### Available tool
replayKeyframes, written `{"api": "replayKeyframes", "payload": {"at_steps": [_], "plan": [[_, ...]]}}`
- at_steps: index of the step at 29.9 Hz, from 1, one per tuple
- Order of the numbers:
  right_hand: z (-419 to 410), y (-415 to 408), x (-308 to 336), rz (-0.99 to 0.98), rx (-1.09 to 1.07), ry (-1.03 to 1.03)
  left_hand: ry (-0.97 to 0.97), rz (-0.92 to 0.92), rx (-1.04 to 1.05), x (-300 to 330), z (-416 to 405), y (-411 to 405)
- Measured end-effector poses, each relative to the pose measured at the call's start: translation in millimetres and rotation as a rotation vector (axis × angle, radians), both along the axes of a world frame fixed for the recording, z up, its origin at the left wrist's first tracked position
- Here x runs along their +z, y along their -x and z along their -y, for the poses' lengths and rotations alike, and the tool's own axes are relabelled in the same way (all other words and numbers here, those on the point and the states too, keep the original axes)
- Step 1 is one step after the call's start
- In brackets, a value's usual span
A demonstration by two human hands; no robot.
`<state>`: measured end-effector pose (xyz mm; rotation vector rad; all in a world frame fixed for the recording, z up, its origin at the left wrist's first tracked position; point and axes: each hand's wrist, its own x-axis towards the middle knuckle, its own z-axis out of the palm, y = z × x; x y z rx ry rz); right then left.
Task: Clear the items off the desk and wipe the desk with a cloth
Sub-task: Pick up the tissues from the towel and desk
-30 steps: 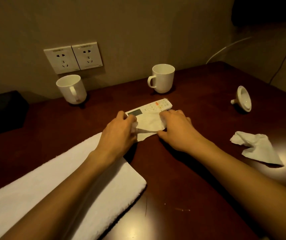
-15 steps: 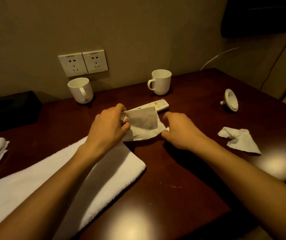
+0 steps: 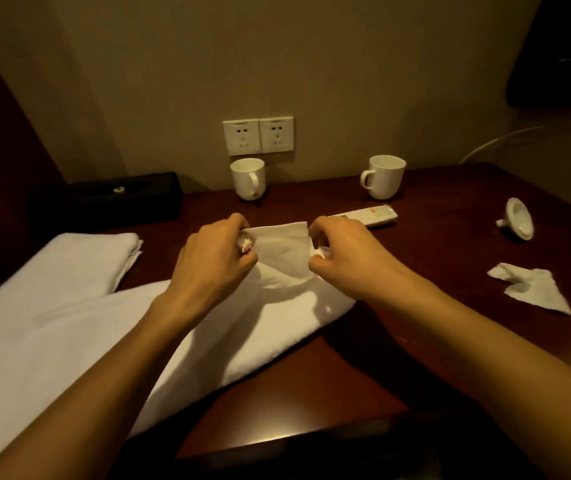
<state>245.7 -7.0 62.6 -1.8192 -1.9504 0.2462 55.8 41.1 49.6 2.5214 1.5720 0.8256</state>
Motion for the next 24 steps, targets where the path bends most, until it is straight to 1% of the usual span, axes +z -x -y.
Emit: {"api": "replayKeyframes", "payload": {"at_steps": [8,13,18,24], "plan": [[7.7,81.5,0.6,0.032,0.151,-0.015,-0.018,0.102,0.099,-6.4,33.7,80.8],[9.5,132.6,0.5,0.064,0.247,-0.035,-0.05,0.117,0.168,-8.7,56.8,136.3],[13.7,195.3,0.8,0.055,0.363,-0.039,-0.079,0.12,0.288,-9.0,82.2,201.0],[29.2,290.9,0.5,0.041,0.58,-0.013,-0.066,0.091,0.501,-9.1,129.9,289.9]]}}
